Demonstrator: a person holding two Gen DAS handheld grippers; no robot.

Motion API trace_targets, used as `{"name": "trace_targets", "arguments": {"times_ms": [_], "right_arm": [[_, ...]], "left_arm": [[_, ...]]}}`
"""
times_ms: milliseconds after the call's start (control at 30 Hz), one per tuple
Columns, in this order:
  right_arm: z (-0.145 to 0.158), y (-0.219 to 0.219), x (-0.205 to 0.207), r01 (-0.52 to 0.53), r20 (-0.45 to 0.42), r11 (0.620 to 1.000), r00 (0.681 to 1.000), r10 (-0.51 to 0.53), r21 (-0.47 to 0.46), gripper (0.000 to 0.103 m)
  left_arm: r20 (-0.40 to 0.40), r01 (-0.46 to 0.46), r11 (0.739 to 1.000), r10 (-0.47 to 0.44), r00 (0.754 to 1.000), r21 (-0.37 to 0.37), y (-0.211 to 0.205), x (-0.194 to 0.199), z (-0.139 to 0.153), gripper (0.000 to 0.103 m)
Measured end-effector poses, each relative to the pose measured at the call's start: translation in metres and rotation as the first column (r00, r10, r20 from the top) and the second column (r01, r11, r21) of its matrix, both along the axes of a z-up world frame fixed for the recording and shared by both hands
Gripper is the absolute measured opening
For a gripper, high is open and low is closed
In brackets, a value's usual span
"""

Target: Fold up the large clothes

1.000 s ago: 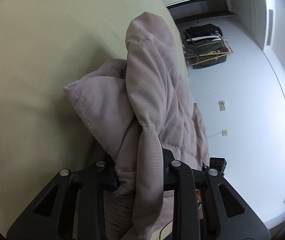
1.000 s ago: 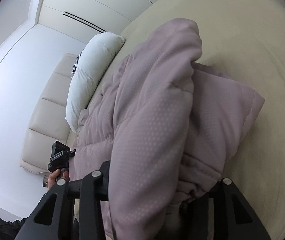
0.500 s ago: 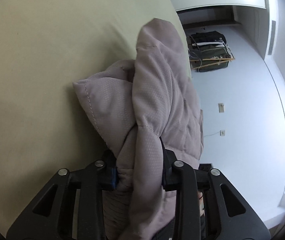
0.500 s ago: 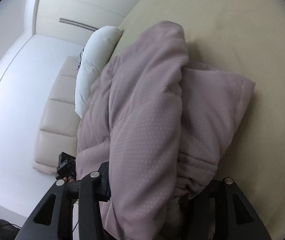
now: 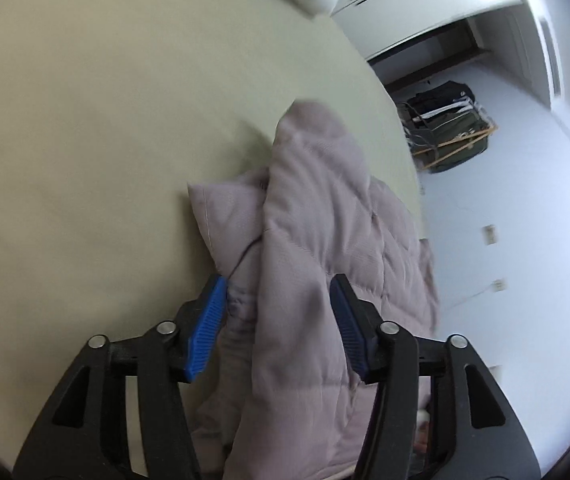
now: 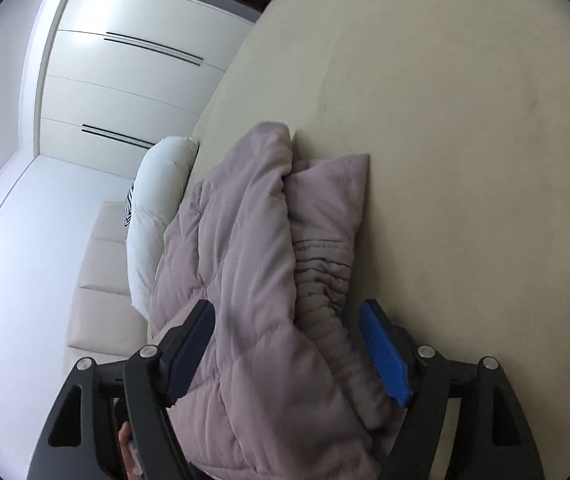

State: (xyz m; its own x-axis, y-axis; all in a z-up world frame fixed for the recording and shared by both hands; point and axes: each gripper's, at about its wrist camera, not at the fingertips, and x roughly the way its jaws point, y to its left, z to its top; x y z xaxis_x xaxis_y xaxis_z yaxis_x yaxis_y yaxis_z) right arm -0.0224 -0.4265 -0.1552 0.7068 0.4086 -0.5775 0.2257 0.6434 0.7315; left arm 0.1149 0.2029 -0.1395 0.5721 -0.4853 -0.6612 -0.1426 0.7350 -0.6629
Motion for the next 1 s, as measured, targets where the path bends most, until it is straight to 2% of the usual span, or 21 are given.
{"name": "trace_targets", "arguments": {"times_ms": [33, 67, 100, 167, 200, 233, 267, 333, 367, 400, 467, 533, 633, 700, 733, 800, 867, 933, 1000], "right_arm": [[0.014, 0.002, -0.017, 0.027, 0.005, 0.995, 1.0, -0.027, -0.099, 0.087], [0.027, 0.007, -0.029, 0.047, 0.022, 0.982, 0.999, -0.043, -0.183, 0.089], [0.041, 0.014, -0.041, 0.06, 0.051, 0.963, 0.998, -0.048, -0.264, 0.09], [0.067, 0.026, -0.061, 0.094, 0.114, 0.916, 0.992, -0.054, -0.389, 0.093], [0.08, 0.031, -0.069, 0.114, 0.144, 0.894, 0.988, -0.056, -0.434, 0.096], [0.094, 0.037, -0.077, 0.136, 0.182, 0.87, 0.982, -0.054, -0.474, 0.099], [0.108, 0.041, -0.083, 0.157, 0.221, 0.851, 0.974, -0.05, -0.5, 0.1], [0.136, 0.051, -0.093, 0.208, 0.302, 0.825, 0.952, -0.048, -0.526, 0.103], [0.148, 0.053, -0.097, 0.23, 0.335, 0.817, 0.941, -0.049, -0.529, 0.103], [0.164, 0.057, -0.1, 0.255, 0.371, 0.806, 0.927, -0.048, -0.533, 0.103], [0.192, 0.068, -0.102, 0.305, 0.42, 0.773, 0.906, -0.056, -0.556, 0.103], [0.222, 0.081, -0.112, 0.383, 0.476, 0.713, 0.876, -0.078, -0.588, 0.103], [0.258, 0.096, -0.127, 0.454, 0.546, 0.639, 0.835, -0.063, -0.62, 0.103], [0.277, 0.106, -0.133, 0.448, 0.557, 0.621, 0.83, -0.021, -0.644, 0.103], [0.284, 0.113, -0.133, 0.434, 0.55, 0.616, 0.835, -0.001, -0.657, 0.103], [0.288, 0.129, -0.123, 0.39, 0.516, 0.613, 0.856, 0.035, -0.687, 0.103], [0.281, 0.141, -0.112, 0.331, 0.441, 0.613, 0.897, 0.031, -0.717, 0.103], [0.265, 0.15, -0.101, 0.247, 0.342, 0.653, 0.94, 0.019, -0.716, 0.103], [0.243, 0.154, -0.095, 0.173, 0.243, 0.697, 0.97, 0.002, -0.696, 0.103]], "left_arm": [[0.051, -0.009, 0.997, 0.005, 0.999, 0.082, -0.004, -0.008, 0.019, 0.057], [0.121, -0.031, 0.981, 0.008, 0.993, 0.191, -0.012, -0.02, 0.043, 0.062], [0.171, -0.05, 0.964, 0.005, 0.985, 0.261, -0.02, -0.028, 0.062, 0.064], [0.302, -0.112, 0.905, -0.019, 0.953, 0.41, -0.042, -0.052, 0.103, 0.071], [0.356, -0.146, 0.876, -0.031, 0.934, 0.46, -0.049, -0.068, 0.118, 0.074], [0.418, -0.196, 0.839, -0.041, 0.908, 0.507, -0.06, -0.081, 0.136, 0.082], [0.472, -0.248, 0.806, -0.044, 0.88, 0.537, -0.07, -0.095, 0.153, 0.091], [0.568, -0.353, 0.748, -0.039, 0.822, 0.562, -0.082, -0.133, 0.182, 0.102], [0.61, -0.407, 0.719, -0.029, 0.792, 0.563, -0.086, -0.15, 0.196, 0.103], [0.637, -0.438, 0.705, -0.026, 0.77, 0.558, -0.087, -0.166, 0.208, 0.103], [0.681, -0.47, 0.7, -0.033, 0.732, 0.538, -0.097, -0.183, 0.23, 0.103], [0.69, -0.488, 0.681, -0.035, 0.723, 0.546, -0.116, -0.187, 0.247, 0.103], [0.686, -0.475, 0.671, -0.069, 0.725, 0.569, -0.129, -0.191, 0.264, 0.103], [0.682, -0.477, 0.655, -0.081, 0.727, 0.586, -0.14, -0.204, 0.274, 0.103], [0.672, -0.469, 0.654, -0.084, 0.735, 0.594, -0.141, -0.205, 0.274, 0.103], [0.643, -0.446, 0.655, -0.079, 0.762, 0.61, -0.14, -0.223, 0.274, 0.103], [0.591, -0.406, 0.658, -0.075, 0.803, 0.635, -0.146, -0.222, 0.265, 0.103], [0.526, -0.346, 0.674, -0.074, 0.847, 0.652, -0.149, -0.214, 0.245, 0.103], [0.447, -0.273, 0.698, -0.075, 0.891, 0.662, -0.153, -0.197, 0.213, 0.103]]}}
